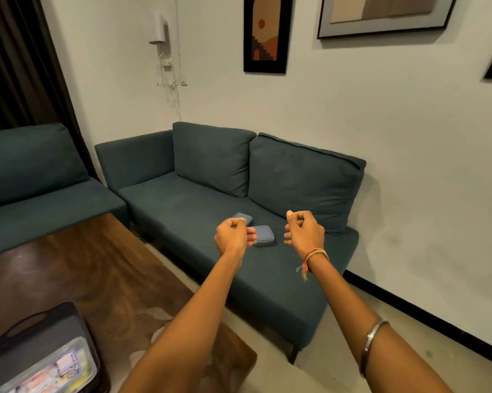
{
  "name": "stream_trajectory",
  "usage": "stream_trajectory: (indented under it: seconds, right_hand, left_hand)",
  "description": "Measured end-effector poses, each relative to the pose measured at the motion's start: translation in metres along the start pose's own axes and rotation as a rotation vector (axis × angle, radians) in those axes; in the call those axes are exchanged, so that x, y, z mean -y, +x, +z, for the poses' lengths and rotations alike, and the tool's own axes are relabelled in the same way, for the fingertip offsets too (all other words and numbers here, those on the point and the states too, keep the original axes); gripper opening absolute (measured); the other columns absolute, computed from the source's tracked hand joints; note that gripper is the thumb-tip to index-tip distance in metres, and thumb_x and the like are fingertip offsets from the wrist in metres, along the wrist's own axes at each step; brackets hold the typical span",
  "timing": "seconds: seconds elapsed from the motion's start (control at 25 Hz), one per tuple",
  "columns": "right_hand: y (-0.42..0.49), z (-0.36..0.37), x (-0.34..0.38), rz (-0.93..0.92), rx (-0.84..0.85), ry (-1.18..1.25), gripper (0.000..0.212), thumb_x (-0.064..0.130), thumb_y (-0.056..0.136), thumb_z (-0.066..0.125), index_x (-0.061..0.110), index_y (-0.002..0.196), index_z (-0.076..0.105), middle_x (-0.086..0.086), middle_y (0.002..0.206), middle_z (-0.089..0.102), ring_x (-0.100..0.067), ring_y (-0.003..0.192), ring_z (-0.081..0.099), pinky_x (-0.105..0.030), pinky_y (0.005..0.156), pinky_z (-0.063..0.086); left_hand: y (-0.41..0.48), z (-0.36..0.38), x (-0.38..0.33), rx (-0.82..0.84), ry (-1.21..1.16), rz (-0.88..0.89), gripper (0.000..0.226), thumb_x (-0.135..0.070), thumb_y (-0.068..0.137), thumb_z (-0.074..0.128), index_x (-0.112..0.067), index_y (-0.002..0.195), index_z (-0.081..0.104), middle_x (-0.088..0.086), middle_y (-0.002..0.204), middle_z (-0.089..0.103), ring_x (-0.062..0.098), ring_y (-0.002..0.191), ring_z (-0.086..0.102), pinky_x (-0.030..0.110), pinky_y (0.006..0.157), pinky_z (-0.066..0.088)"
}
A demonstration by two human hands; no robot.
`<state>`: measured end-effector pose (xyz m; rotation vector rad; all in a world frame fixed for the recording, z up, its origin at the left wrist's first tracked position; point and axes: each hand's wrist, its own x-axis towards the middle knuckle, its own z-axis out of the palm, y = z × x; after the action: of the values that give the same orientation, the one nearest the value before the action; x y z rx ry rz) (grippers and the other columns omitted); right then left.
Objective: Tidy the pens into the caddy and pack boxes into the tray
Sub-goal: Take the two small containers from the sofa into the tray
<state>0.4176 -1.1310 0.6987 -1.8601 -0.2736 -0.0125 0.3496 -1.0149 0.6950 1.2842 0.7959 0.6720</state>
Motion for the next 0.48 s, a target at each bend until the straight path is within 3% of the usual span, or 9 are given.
stream_trajectory:
  seconds: [0.28,0.48]
  right_hand:
    - [0.1,0.005,-0.019,0.016,-0.001,-0.005,0.023,0.036,0.092,0.05,0.029,0.07,0.047,0.005,0.066,0.061,-0.018,0.065,0.064,-0.049,0.079,0.058]
    - [0.163,0.012,-0.015,0.005,0.003,-0.015,0.02,0.034,0.093,0.05,0.015,0.088,0.053,-0.005,0.078,0.063,-0.013,0.057,0.059,-0.039,0.071,0.06]
  left_hand:
    - [0.089,0.06,0.003,0.001,0.001,-0.036,0.017,-0.011,0.09,0.05,-0.011,0.076,0.059,0.006,0.062,0.064,0.015,0.05,0.059,0.021,0.044,0.05]
    - [0.141,0.088,-0.008,-0.011,-0.001,-0.022,0.012,-0.01,0.09,0.049,-0.008,0.086,0.061,0.006,0.063,0.064,0.015,0.051,0.059,0.015,0.037,0.047]
